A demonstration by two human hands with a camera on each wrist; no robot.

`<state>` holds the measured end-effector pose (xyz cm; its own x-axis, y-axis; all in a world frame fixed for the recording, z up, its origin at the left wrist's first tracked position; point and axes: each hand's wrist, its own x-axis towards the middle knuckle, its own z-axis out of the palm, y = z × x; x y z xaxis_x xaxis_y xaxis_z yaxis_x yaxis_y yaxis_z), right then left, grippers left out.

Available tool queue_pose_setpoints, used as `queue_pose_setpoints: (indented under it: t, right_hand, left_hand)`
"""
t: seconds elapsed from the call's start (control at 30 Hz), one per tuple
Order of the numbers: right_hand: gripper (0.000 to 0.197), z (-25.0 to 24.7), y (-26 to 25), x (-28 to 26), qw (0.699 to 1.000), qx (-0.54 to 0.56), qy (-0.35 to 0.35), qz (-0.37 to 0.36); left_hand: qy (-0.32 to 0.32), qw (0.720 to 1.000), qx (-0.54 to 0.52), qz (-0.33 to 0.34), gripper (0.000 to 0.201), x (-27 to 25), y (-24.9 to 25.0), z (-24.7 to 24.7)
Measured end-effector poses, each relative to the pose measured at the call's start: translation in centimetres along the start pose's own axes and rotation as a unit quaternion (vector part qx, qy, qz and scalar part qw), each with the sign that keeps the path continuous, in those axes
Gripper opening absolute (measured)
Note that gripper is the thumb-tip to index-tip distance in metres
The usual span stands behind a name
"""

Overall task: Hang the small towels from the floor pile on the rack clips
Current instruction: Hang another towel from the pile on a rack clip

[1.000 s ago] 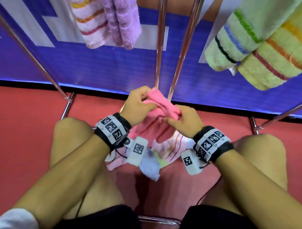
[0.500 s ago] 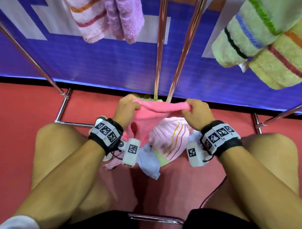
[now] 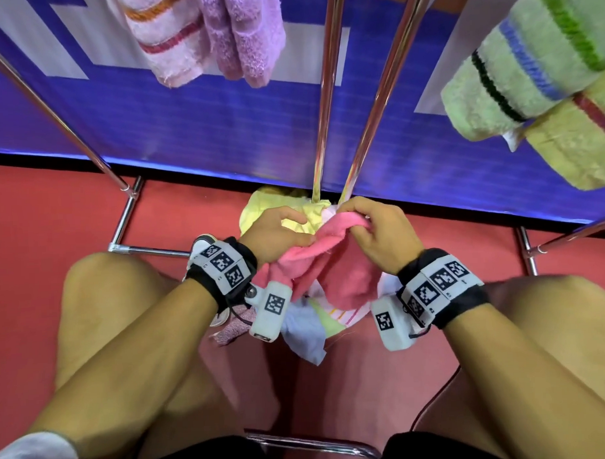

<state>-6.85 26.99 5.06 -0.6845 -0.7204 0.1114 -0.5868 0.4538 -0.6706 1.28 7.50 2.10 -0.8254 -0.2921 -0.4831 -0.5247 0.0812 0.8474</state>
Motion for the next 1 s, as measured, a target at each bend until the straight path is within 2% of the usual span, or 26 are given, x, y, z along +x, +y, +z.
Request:
queue_pose_setpoints:
  t: [0.1,0.2,0.27,0.4,0.47,0.53,0.67,0.73,0.87,1.0]
  right_hand:
    - [0.014,-0.6,1.4,-0.2,0.997,-0.040,-0.010,0.069]
    - [0.024,-1.3,2.9,-0.5,0.984,-0.085,-0.043,0.153]
    - [0.022,-1.6,3.3,-0.7,0.975,-0.113,-0.073,0.179]
    - [0.020,-1.7,3.9,-1.1,0.964,-0.145,-0.093,0.203]
    - [0.027,-1.7,4.4,-1.4,0.958,-0.163,-0.103,0.214]
    - [0.032,-1.6,4.7,-1.8,0.951,-0.178,-0.114,0.224]
    - [0.020,-1.5,4.7,-2.4,0.945,-0.205,-0.131,0.219]
    - [0.021,-1.6,4.6,-2.6,0.942,-0.214,-0.133,0.221]
    - [0.036,-2.2,4.9,-2.8,0.934,-0.188,-0.132,0.274]
    - [0.038,-2.7,4.0,-2.7,0.939,-0.124,-0.138,0.291]
  left_hand:
    - [0.037,0.998,0.016,0.038,0.026,0.2,-0.1,-1.1]
    - [0.045,0.996,-0.013,0.073,0.029,0.6,-0.2,-2.1]
    - [0.057,0.993,-0.054,0.092,0.034,0.7,-0.1,-2.5]
    - [0.062,0.988,-0.083,0.110,0.042,0.6,0.0,-2.7]
    - [0.067,0.985,-0.094,0.126,0.040,0.4,0.0,-2.7]
    - [0.086,0.980,-0.105,0.146,0.038,0.3,0.2,-2.9]
    - [0.141,0.970,-0.113,0.161,0.027,0.4,0.2,-3.3]
    - [0.160,0.967,-0.116,0.160,0.028,0.5,0.2,-3.3]
    - [0.207,0.958,-0.107,0.166,0.027,0.5,0.7,-3.2]
    - [0.203,0.962,-0.086,0.161,0.024,1.0,0.3,-2.7]
